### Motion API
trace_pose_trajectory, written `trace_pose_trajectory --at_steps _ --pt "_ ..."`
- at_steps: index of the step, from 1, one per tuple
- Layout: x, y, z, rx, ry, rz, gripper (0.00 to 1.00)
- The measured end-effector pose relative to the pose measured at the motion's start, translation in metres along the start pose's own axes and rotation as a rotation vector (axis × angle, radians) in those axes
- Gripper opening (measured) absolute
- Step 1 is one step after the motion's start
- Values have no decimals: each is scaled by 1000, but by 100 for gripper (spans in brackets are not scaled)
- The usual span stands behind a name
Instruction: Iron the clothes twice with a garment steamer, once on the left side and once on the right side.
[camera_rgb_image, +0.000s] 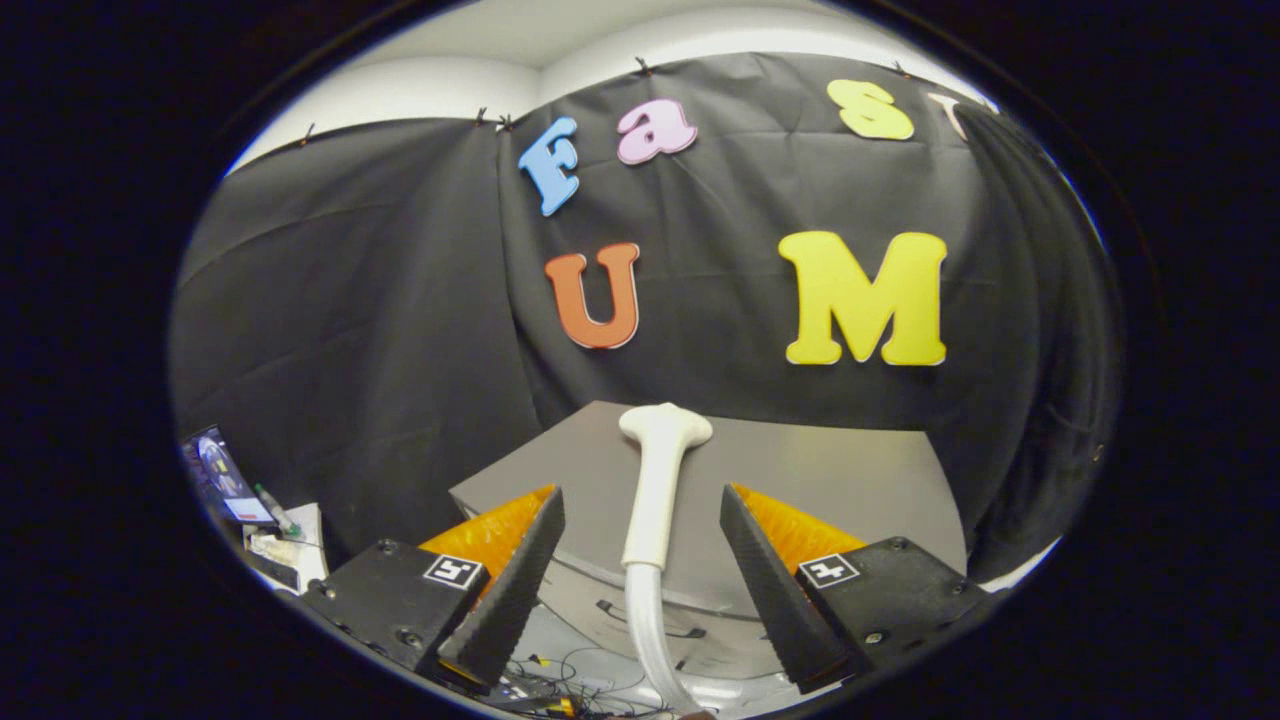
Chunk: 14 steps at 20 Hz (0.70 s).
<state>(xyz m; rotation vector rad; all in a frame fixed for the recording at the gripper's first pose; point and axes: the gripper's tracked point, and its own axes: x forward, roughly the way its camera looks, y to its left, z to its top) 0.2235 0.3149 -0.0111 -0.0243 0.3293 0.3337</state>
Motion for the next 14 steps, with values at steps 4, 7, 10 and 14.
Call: trace_pose_trajectory --at_steps 4,7,10,14 --pt "54 -9 -13 26 126 -16 100" --pt "80 -17 -18 32 181 -22 96" --pt "102 -23 -18 19 206 -38 91" --pt "124 -25 -29 40 282 -73 81"
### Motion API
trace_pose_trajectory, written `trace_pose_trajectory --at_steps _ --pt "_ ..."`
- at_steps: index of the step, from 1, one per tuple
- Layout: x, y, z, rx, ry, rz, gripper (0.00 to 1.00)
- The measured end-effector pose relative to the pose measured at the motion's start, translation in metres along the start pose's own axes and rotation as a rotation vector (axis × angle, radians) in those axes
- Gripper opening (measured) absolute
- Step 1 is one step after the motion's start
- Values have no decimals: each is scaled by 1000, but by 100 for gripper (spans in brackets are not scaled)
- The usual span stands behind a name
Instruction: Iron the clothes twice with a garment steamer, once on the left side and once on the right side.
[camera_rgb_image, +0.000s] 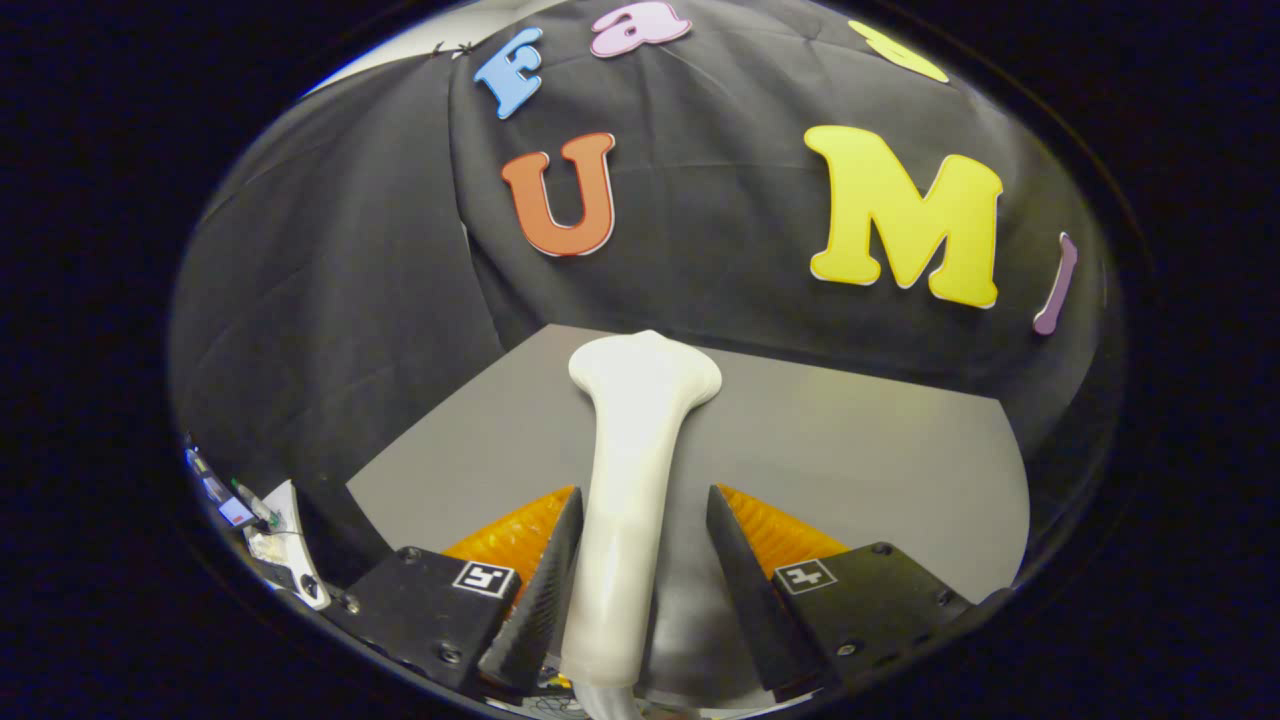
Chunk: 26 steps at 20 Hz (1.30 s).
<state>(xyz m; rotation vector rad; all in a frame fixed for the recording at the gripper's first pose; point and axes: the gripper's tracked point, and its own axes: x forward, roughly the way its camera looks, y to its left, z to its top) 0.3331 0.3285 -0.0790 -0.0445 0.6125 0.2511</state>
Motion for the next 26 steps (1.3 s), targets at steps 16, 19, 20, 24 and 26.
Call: trace_pose_trajectory --at_steps 16,19,20,24,26 --pt "-50 -3 2 132 -112 -16 35" --pt "-81 -15 -1 137 -161 -28 35" --pt "-92 -20 -3 138 -178 -34 35" --pt "-138 -56 -14 164 -246 -94 35" --pt "-165 -82 -25 194 -277 -148 36"
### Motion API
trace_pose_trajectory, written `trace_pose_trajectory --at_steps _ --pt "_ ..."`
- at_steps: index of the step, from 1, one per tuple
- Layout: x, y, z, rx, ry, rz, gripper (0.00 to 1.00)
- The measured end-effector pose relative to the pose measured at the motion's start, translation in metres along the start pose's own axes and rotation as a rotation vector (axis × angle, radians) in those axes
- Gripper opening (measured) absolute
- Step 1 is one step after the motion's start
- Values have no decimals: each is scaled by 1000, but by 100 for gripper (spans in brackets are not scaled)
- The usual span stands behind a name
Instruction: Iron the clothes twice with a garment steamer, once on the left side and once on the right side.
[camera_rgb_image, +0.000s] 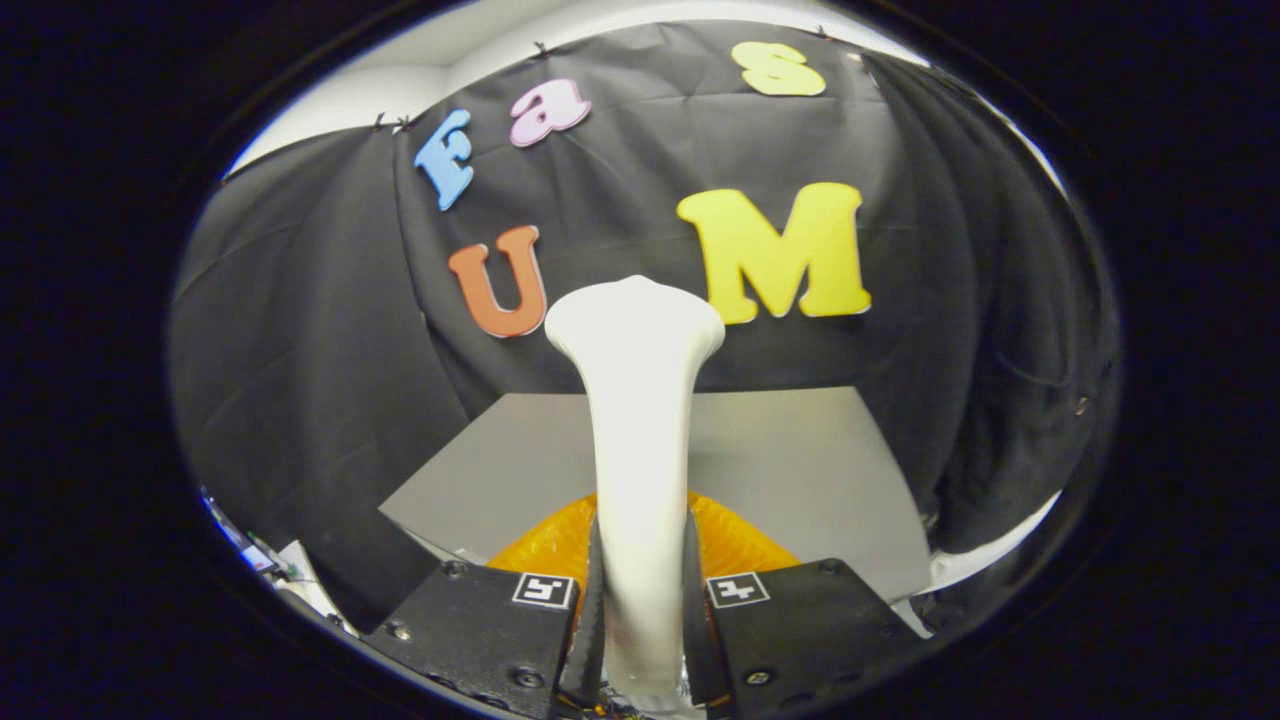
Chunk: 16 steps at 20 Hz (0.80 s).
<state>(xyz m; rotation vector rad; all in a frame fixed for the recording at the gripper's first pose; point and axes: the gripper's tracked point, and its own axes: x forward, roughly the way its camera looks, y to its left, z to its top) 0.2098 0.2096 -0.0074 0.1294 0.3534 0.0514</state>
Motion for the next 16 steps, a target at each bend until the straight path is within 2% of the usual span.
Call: trace_pose_trajectory --at_steps 2,6,9,12,16 --pt "-28 -33 0 21 -30 -56 35" --pt "-93 -88 -18 91 -75 -108 35" --pt "-146 -141 -27 108 -137 -200 35" --pt "-197 -183 -14 128 -215 -288 35" --pt "-244 -220 24 134 -351 -358 35"
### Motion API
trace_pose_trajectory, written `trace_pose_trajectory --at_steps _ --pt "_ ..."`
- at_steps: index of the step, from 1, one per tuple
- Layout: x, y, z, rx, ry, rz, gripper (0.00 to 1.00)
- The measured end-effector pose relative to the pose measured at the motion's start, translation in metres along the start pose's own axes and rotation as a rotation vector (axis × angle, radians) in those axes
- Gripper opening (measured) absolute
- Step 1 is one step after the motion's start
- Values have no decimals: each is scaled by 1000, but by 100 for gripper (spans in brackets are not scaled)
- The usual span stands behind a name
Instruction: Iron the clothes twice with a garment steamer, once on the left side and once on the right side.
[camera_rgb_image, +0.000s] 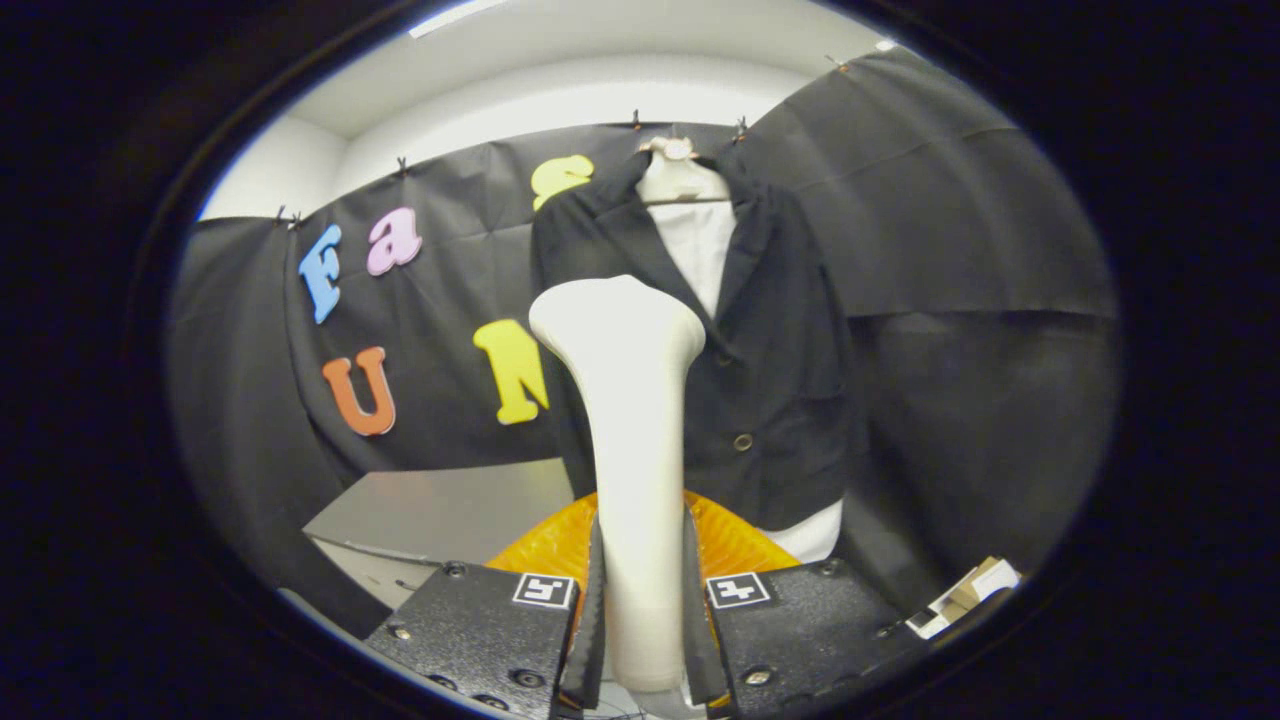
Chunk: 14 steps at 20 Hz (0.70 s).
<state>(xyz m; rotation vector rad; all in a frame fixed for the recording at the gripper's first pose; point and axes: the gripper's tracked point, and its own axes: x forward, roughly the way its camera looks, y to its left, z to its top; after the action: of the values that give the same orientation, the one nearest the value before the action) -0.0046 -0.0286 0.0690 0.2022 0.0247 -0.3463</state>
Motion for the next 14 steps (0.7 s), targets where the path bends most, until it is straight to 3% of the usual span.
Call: trace_pose_trajectory --at_steps 7,14 --pt "21 -18 85 -32 -193 45 35" --pt "66 5 164 -72 -377 88 35"
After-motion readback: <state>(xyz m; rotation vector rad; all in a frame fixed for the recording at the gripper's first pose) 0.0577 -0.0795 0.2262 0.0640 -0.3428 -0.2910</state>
